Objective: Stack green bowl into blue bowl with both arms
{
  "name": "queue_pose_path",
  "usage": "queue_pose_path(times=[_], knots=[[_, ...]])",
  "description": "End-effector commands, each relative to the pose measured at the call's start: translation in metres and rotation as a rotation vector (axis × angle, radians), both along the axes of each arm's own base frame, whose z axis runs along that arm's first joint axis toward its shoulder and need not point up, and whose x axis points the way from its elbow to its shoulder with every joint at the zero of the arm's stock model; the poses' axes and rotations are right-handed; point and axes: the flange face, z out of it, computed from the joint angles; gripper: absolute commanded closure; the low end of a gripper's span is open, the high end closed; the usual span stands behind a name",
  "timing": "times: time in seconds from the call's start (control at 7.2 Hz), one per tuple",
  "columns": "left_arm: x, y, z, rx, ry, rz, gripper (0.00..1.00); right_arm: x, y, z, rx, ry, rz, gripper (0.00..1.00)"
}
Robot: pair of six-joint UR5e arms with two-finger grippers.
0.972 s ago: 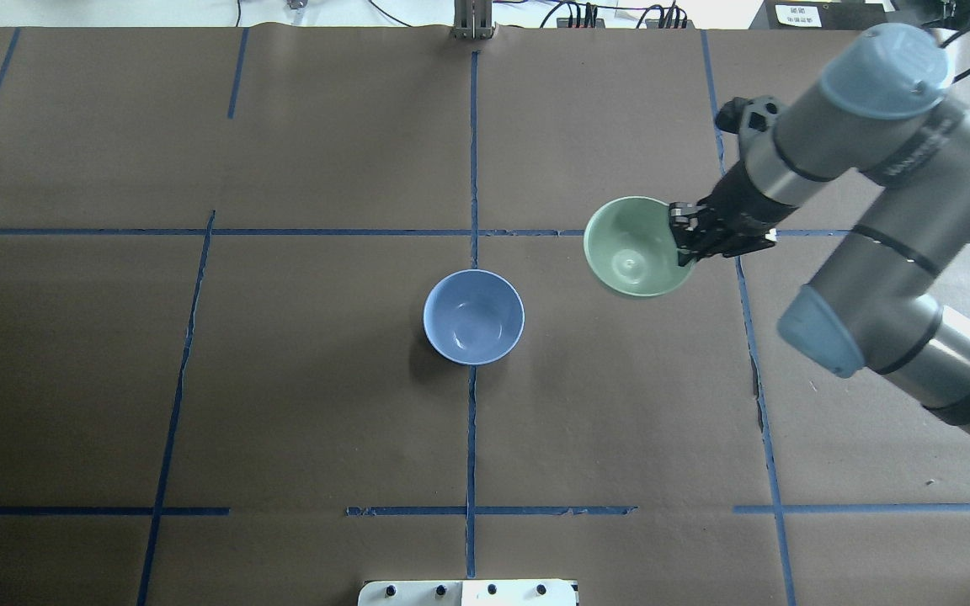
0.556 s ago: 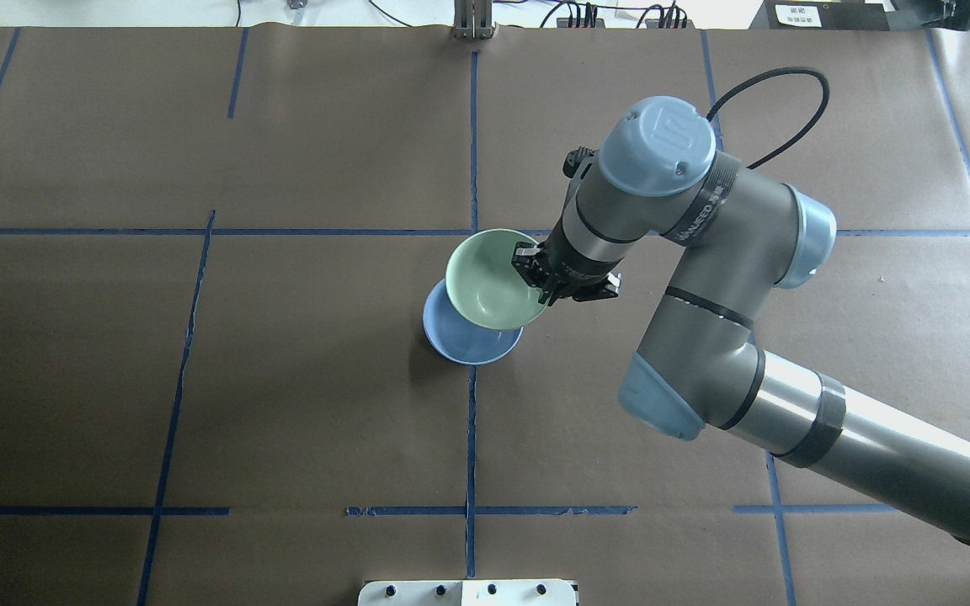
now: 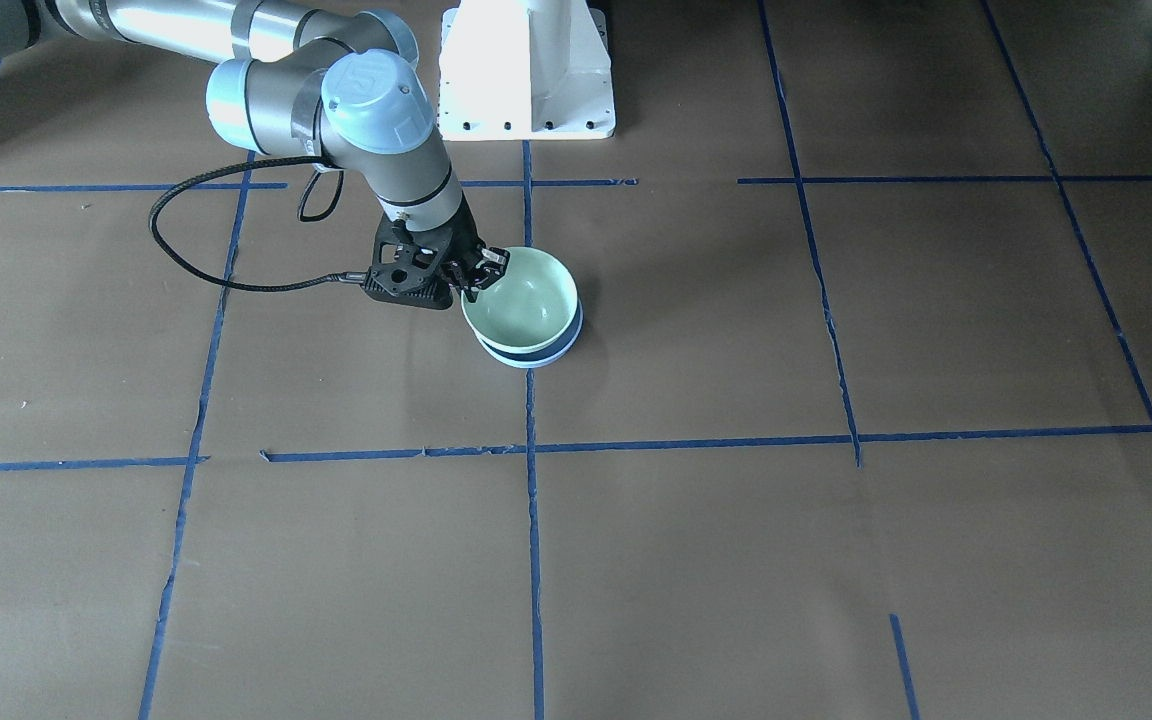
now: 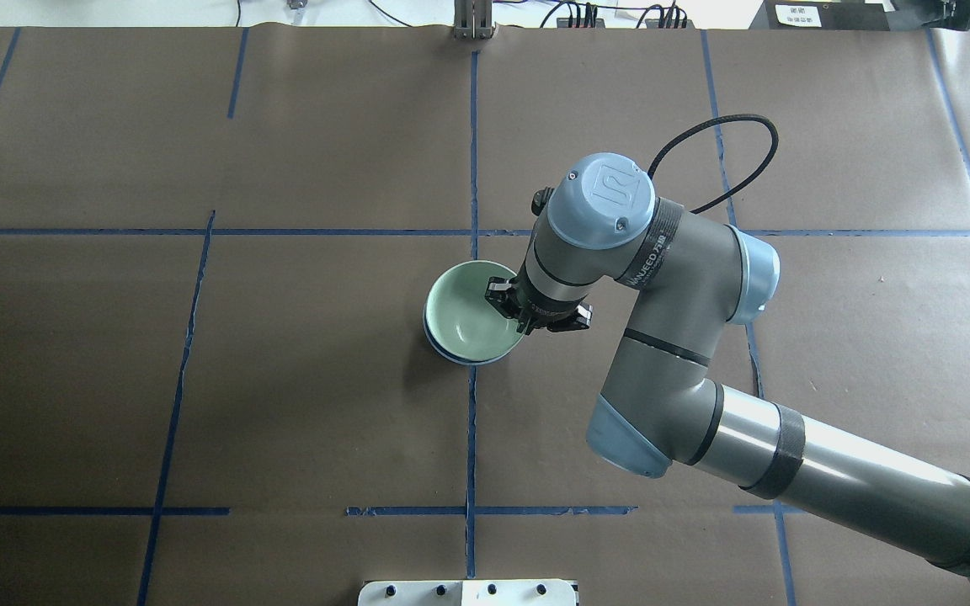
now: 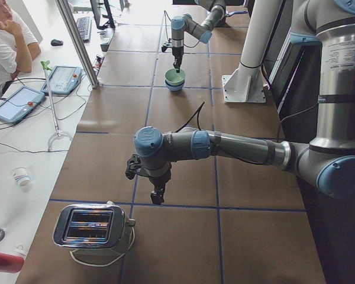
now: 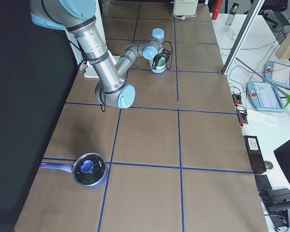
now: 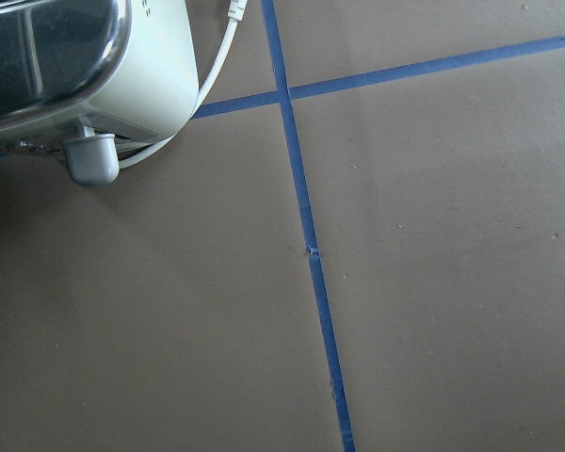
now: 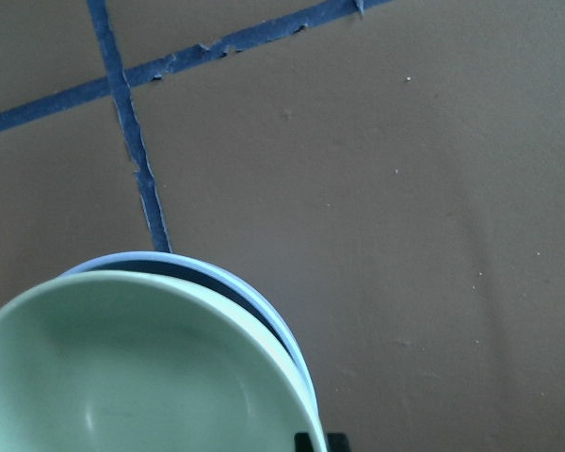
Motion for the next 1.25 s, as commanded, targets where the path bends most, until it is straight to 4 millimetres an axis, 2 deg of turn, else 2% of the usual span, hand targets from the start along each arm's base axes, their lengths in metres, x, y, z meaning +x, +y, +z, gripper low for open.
queue_pose_path(times=[0.0,0.14,0.28,0.42,0.56,0.69,0.83,0.97,1.11], knots=[[0.000,0.001,0.000,-0.002,0.000,-0.001,0.00,-0.005,0.001,0.002,-0.005,0.004,-0.001,0.84],[0.000,0.001,-0.001,0.001,0.000,-0.001,0.00,-0.005,0.001,0.003,-0.019,0.004,0.011,0.58],[0.000,0.000,-0.002,0.004,0.000,-0.001,0.00,-0.005,-0.001,0.003,-0.044,0.006,0.046,0.24],[0.000,0.000,-0.003,0.004,0.000,-0.002,0.00,-0.005,-0.001,0.002,-0.043,0.005,0.048,0.01],[0.001,-0.002,-0.001,0.000,0.000,-0.001,0.00,0.007,-0.014,-0.008,-0.035,-0.008,0.062,0.00],[0.001,-0.002,0.004,-0.014,0.000,-0.004,0.00,0.029,-0.035,-0.009,-0.041,-0.018,0.069,0.00],[0.001,-0.002,0.005,-0.044,-0.005,-0.031,0.00,0.066,-0.067,0.009,-0.001,-0.010,0.010,0.00],[0.001,-0.002,0.005,-0.056,-0.006,-0.044,0.00,0.115,-0.101,0.039,0.035,0.029,-0.052,0.00],[0.001,-0.002,0.004,-0.051,-0.006,-0.042,0.00,0.180,-0.133,0.084,0.091,0.047,-0.104,0.00]])
